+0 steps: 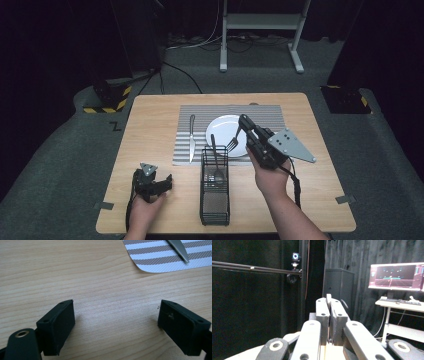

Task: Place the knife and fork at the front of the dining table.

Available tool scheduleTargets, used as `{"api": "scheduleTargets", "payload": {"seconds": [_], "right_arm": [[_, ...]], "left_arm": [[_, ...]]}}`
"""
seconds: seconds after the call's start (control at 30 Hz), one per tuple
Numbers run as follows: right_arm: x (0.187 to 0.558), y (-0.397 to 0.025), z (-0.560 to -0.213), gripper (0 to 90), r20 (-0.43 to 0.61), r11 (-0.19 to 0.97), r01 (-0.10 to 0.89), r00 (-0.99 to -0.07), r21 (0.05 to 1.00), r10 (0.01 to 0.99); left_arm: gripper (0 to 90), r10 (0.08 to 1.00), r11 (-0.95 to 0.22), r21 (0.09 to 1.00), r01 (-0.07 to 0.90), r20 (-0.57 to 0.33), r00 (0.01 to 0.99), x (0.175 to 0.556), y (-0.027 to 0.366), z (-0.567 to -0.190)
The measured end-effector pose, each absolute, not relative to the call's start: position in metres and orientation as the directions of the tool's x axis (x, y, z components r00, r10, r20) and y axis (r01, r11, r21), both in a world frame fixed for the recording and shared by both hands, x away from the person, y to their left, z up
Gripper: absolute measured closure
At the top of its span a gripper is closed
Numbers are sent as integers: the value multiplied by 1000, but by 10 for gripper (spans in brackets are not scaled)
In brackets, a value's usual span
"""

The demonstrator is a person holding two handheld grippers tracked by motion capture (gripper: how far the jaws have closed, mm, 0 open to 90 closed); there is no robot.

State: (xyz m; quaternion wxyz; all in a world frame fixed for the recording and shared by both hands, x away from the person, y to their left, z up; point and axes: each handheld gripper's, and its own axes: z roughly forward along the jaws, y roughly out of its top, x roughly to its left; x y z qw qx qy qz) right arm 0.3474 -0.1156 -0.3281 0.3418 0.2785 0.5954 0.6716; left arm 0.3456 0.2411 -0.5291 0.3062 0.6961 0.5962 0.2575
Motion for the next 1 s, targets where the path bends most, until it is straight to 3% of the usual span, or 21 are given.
{"api": "scheduleTargets", "payload": {"seconds": [0.33, 1.0], "right_arm": [[350, -145, -332, 869, -45, -27, -122, -552, 992, 833], [377, -191, -400, 870, -12, 27, 28, -438, 999, 899]], "left_arm": [[143, 988, -101, 733, 672, -7, 156, 346, 241, -529], [143, 988, -101, 734, 672, -7, 156, 346, 241, -529]]}}
